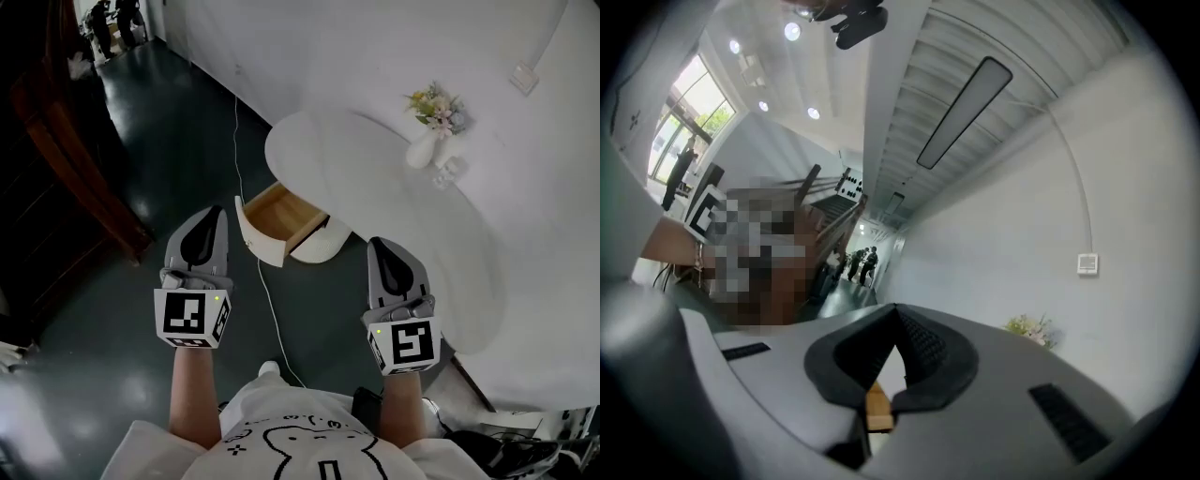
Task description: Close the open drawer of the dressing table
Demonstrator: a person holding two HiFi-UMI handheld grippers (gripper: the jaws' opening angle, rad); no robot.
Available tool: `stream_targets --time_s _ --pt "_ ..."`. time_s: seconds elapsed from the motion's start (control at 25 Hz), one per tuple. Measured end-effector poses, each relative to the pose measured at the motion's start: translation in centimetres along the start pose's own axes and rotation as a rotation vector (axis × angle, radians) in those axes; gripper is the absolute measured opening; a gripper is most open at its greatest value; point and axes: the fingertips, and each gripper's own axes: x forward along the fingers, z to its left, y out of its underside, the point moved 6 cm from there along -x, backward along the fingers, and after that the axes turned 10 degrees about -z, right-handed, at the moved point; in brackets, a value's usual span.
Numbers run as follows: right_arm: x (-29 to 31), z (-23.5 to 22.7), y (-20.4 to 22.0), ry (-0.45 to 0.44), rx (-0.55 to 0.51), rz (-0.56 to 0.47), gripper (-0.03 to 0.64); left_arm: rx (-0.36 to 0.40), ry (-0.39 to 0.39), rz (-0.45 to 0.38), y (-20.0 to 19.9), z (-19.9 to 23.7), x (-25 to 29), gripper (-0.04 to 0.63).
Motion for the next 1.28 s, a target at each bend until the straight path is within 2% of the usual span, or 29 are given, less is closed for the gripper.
stream_targets --time_s 0.12,0.28,0.56,0.92,1.28 --pt "1.6 1.1 0.6 -0.004 -0.033 0.032 -0.002 -0.009 0.004 0.019 1.2 1.4 0.5 0.018" --pt "2.5 2.2 1.6 -0.02 -0.016 0.059 -0.002 -0.03 -0.005 0.04 2.7 2.5 0.5 0.018" --pt "3.7 1.1 3.4 -0.015 0.019 0.07 -0.002 -0.034 -0.004 0.06 4.5 2.7 1.8 0.018" --pt "9.5 -1.8 7.0 -0.027 0.068 0.069 -0.002 -0.007 -0.01 0.103 7.1 4.0 7.2 0.018" --pt "16.5 -7.4 11.7 -0.051 0.127 0.067 -0.002 0.033 -0.026 0.14 10.4 4.6 15.2 0.018"
